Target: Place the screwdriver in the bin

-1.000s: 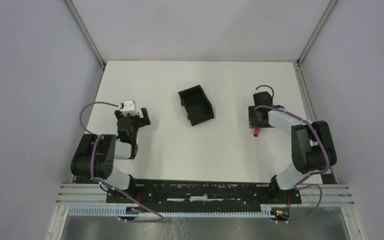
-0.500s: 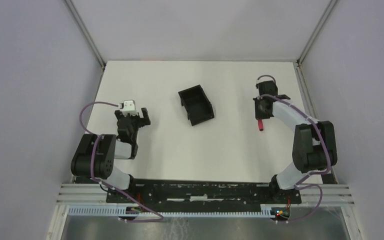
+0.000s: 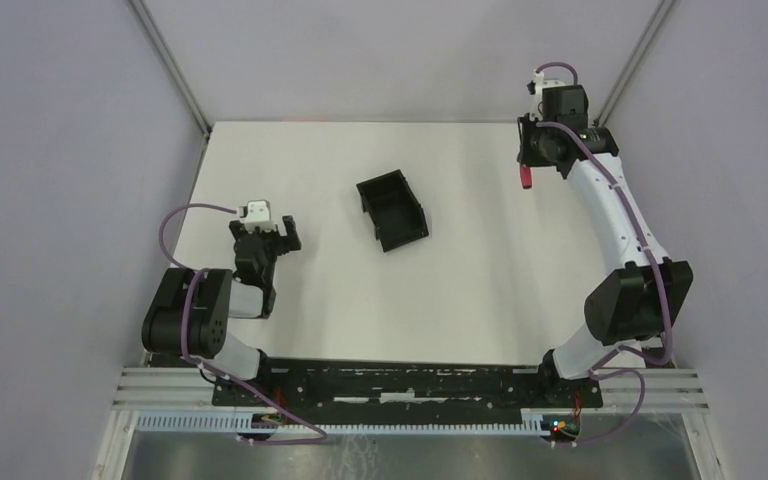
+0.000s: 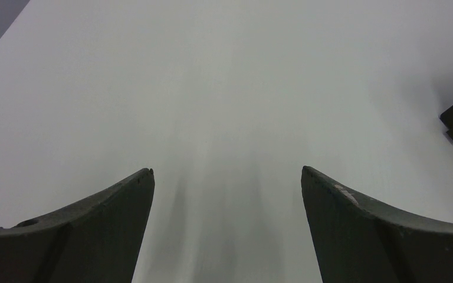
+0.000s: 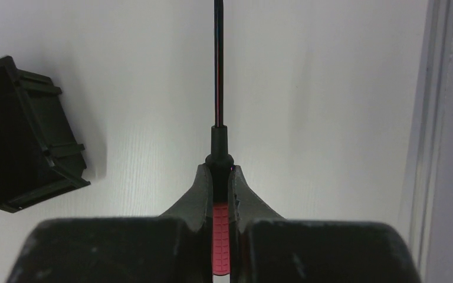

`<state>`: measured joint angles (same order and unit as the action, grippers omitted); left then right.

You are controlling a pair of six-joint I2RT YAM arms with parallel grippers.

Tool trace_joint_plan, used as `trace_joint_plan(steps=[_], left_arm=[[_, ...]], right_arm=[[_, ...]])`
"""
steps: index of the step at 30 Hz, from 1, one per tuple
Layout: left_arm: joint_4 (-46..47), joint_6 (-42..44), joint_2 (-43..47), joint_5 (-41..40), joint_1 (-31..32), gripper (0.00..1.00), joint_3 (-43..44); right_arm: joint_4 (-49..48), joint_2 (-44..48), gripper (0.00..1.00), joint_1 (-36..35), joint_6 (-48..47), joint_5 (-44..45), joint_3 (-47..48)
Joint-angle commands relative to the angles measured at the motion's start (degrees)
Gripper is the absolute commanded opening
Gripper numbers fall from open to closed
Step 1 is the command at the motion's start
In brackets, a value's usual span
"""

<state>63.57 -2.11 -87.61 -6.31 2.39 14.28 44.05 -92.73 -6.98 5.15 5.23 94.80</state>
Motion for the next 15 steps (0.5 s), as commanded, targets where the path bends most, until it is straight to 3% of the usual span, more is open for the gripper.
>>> trace_joint_plan(steps=[1, 4, 7, 15], left_arm=[[3.1, 1.0, -0.4, -0.1, 0.2, 1.00, 0.0], [3.1, 1.0, -0.4, -0.2, 0.2, 1.00, 0.0], [3.1, 1.0, -0.4, -0.1, 0.2, 1.00, 0.0], [3.1, 1.0, -0.3, -0.1, 0.2, 1.00, 0.0]], right_arm=[[-6.8, 1.9, 0.00, -1.4, 7.2, -7.3, -3.1], [-20.0, 4.6, 0.00, -9.9, 9.6, -7.5, -8.7], [-30.8, 3.8, 0.00, -16.5, 7.9, -13.5, -10.6], [-31.1, -6.7, 0.00, -26.0, -0.2, -12.0, -7.7]])
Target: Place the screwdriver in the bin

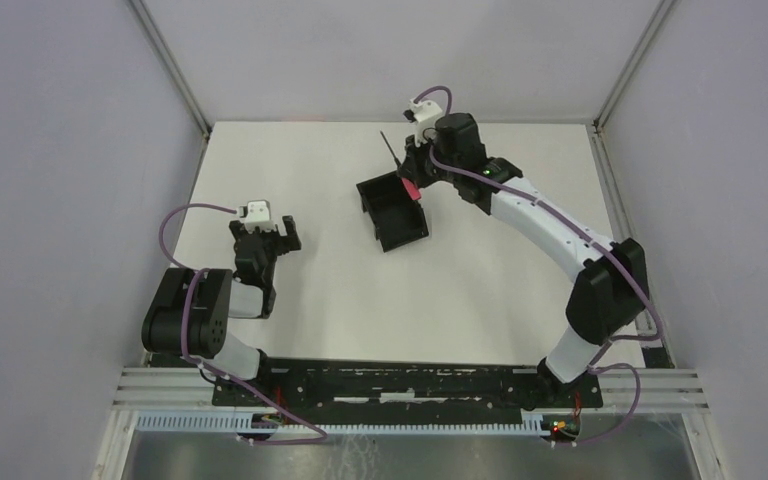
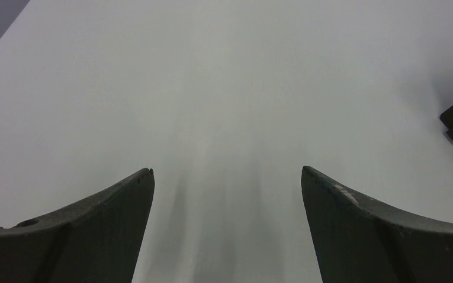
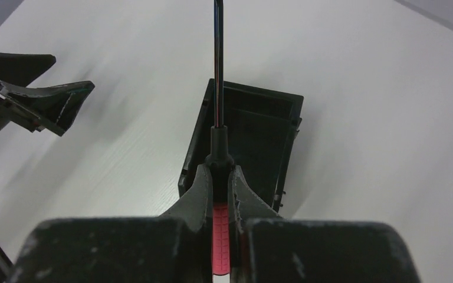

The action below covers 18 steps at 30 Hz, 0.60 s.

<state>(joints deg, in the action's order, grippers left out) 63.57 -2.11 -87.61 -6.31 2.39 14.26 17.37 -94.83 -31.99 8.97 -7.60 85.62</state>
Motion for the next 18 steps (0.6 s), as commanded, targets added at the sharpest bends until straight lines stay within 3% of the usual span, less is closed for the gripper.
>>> trace_joint_plan(steps=[1, 13, 15, 18], left_arm=[[3.1, 1.0, -0.4, -0.1, 0.2, 1.00, 0.0], [3.1, 1.0, -0.4, -0.1, 0.2, 1.00, 0.0], [3.1, 1.0, -0.3, -0.2, 0.2, 1.00, 0.0], [3.1, 1.0, -0.4, -0.2, 0.2, 1.00, 0.0]], right_arm=[[-5.2, -5.7, 0.00, -1.4, -4.8, 1.2, 1.0], [-7.5, -16.1, 0.00, -4.3, -10.8, 5.0, -1.3], [-6.7, -17.1, 0.09, -4.3, -11.1, 4.7, -1.3], [-6.3, -17.5, 0.36, -4.4, -11.2, 5.2, -1.1]])
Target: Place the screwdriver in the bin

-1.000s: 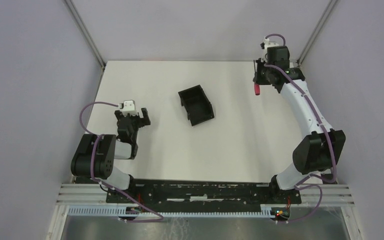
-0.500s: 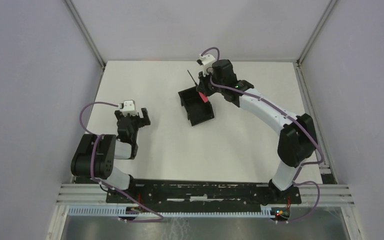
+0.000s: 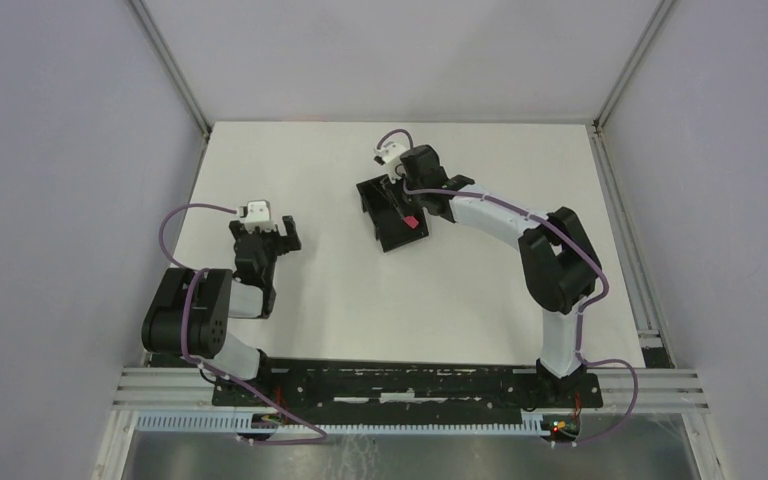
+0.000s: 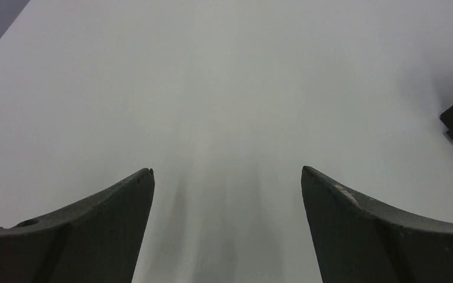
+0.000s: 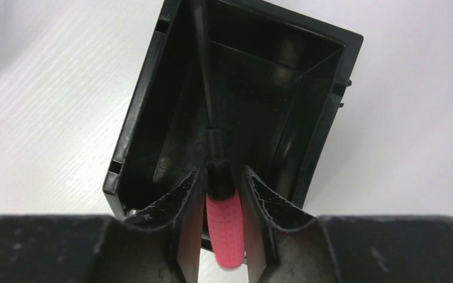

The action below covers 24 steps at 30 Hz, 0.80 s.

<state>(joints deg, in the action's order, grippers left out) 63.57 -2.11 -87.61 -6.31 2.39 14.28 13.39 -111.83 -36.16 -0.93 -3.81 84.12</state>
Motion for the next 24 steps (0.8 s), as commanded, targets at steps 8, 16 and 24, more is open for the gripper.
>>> trace_joint_plan(steps=[8, 16, 24], left_arm=[[3.1, 1.0, -0.4, -0.1, 0.2, 1.00, 0.0], [3.1, 1.0, -0.4, -0.1, 0.2, 1.00, 0.0], [3.1, 1.0, -0.4, -0.1, 0.2, 1.00, 0.0]], right_arm=[[-0.1, 1.0, 0.53, -0.3, -1.0, 2.7, 5.2], [-2.5, 13.2, 0.97, -0.4, -1.0, 4.1, 0.8], [-16.9, 30.9, 0.98, 1.4, -8.9, 22.6, -20.0]])
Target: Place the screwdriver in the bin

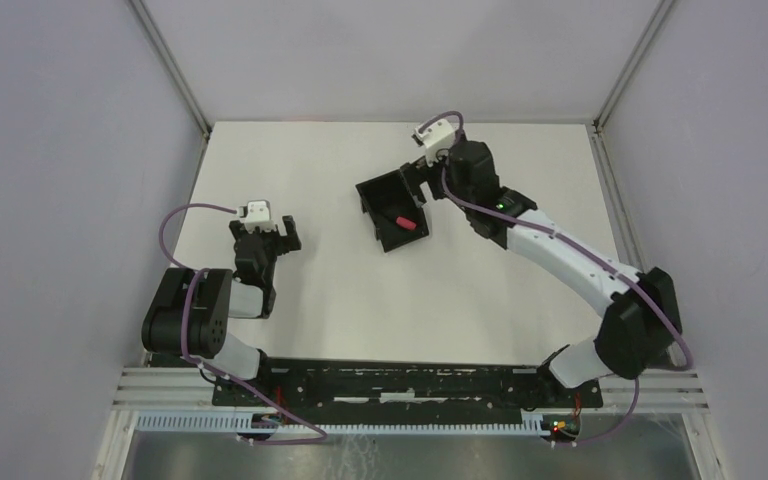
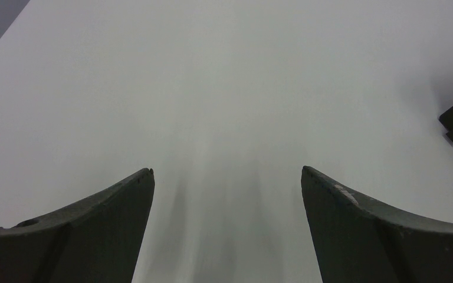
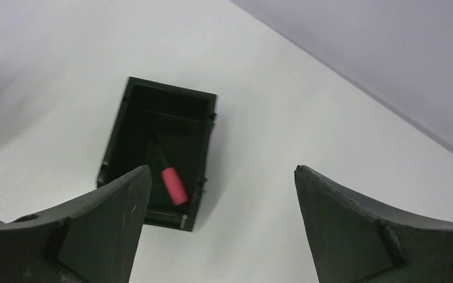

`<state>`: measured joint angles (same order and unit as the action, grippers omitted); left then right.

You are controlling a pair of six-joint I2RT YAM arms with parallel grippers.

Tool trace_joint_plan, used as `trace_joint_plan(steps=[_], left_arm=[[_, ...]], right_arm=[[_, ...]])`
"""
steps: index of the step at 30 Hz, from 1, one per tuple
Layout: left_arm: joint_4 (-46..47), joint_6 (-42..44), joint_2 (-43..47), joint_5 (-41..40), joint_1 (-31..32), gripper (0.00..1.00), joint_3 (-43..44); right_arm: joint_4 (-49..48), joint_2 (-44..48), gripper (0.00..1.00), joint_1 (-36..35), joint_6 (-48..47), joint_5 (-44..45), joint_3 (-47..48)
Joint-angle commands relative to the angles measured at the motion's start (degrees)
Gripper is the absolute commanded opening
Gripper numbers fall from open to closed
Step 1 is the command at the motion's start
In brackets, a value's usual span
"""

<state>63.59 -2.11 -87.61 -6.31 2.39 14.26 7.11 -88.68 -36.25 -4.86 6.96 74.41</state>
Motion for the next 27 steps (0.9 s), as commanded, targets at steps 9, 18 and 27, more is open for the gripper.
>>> trace_joint_plan(steps=[9, 18, 27], left_arm=[[3.1, 1.0, -0.4, -0.2, 0.2, 1.00, 0.0], [3.1, 1.0, -0.4, -0.1, 0.2, 1.00, 0.0], [3.1, 1.0, -0.3, -0.1, 0.1, 1.00, 0.0]], right_arm=[[-32.1, 28.1, 0.98, 15.5, -2.2, 14.7, -44.4], [-57.1, 34.6, 0.98, 18.8, -3.7, 22.6, -71.6], [-61.2, 31.1, 0.98, 18.9, -2.9, 21.1, -73.8]])
